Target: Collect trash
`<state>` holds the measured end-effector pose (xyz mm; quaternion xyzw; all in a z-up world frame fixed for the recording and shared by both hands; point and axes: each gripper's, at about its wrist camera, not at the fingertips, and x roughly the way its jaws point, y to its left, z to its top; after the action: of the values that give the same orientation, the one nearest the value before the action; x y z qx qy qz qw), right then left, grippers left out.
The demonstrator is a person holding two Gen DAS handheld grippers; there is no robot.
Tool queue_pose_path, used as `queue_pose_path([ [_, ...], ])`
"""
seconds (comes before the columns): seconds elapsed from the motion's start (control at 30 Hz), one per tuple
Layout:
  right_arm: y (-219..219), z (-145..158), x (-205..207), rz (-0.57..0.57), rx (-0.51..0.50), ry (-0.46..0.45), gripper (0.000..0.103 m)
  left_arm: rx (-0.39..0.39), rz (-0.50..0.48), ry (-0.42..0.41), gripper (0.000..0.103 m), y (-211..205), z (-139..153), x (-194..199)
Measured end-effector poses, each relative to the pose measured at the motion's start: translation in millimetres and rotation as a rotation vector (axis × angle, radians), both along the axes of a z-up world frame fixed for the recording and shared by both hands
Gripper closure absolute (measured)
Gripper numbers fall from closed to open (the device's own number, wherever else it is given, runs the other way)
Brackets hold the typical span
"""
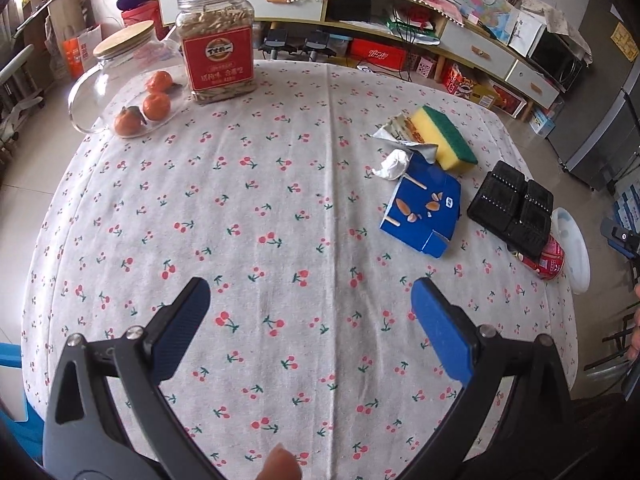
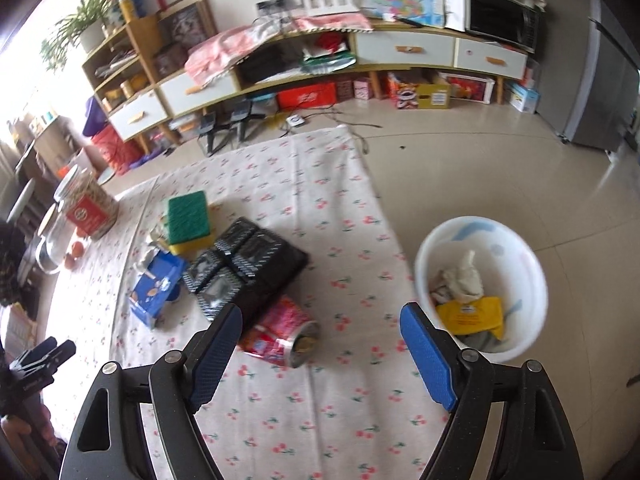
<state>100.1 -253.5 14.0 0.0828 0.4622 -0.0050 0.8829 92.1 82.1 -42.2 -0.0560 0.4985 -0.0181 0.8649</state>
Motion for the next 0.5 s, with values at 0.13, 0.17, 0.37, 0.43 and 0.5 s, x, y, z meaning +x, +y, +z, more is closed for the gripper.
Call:
queue_pose_path([
  [0.13, 23, -4, 12, 0.044, 0.022, 0.008, 0.02, -0.005, 0.014, 0.005, 0.003, 4, -1, 1],
  [0.17, 29, -6, 16, 0.052, 0.021, 0.014, 0.02, -0.007, 0.015, 0.007, 0.003, 5, -1, 1],
  [0.37, 45, -29, 45, 0.059, 0.009, 0.089, 0.02, -0.01, 0.025, 0.027, 0.003, 11, -7, 4],
  [0.43, 42, -39, 54, 0.039, 0.023, 0.116, 0.02, -0.015, 0.028, 0.031, 0.003, 14, -8, 4],
  [0.5, 36, -46, 61, 0.021, 0.036, 0.138, 0.02, -0.019, 0.029, 0.032, 0.003, 15, -8, 5],
])
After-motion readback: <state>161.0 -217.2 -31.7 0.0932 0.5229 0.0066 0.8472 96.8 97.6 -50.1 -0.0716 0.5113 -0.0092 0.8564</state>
